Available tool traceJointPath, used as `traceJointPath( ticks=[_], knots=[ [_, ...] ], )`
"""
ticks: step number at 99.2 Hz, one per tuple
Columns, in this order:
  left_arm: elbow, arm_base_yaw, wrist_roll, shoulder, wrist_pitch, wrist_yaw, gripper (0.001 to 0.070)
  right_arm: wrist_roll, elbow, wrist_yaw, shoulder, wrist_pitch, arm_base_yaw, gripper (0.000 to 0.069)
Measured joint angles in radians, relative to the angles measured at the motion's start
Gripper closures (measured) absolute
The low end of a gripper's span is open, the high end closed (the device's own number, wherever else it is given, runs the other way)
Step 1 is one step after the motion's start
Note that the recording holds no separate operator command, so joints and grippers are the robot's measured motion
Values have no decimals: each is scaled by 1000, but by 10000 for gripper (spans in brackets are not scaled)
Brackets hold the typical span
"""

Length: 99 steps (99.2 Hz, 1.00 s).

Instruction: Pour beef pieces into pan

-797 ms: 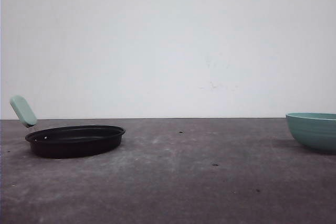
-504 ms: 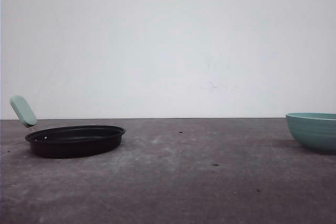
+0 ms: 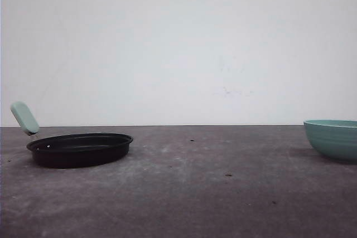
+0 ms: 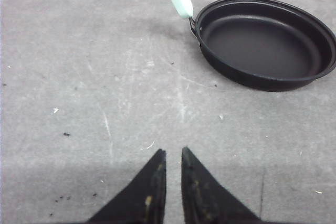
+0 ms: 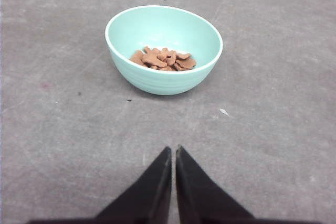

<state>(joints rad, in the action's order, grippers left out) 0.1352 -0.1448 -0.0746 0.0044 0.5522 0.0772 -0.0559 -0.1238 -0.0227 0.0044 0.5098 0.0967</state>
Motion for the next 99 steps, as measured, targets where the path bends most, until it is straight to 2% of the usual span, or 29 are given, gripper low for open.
traceJointPath(
  ticks=[64, 89, 99],
  knots=[
    [0, 0, 0, 0, 0, 0, 684, 0, 0, 0, 0, -3, 0, 682],
    [0, 0, 0, 0, 0, 0, 684, 3, 0, -3, 0, -92, 0, 682],
    [-2, 0, -14, 0, -15, -1, 684, 62, 0, 5, 0, -146, 0, 682]
  ],
)
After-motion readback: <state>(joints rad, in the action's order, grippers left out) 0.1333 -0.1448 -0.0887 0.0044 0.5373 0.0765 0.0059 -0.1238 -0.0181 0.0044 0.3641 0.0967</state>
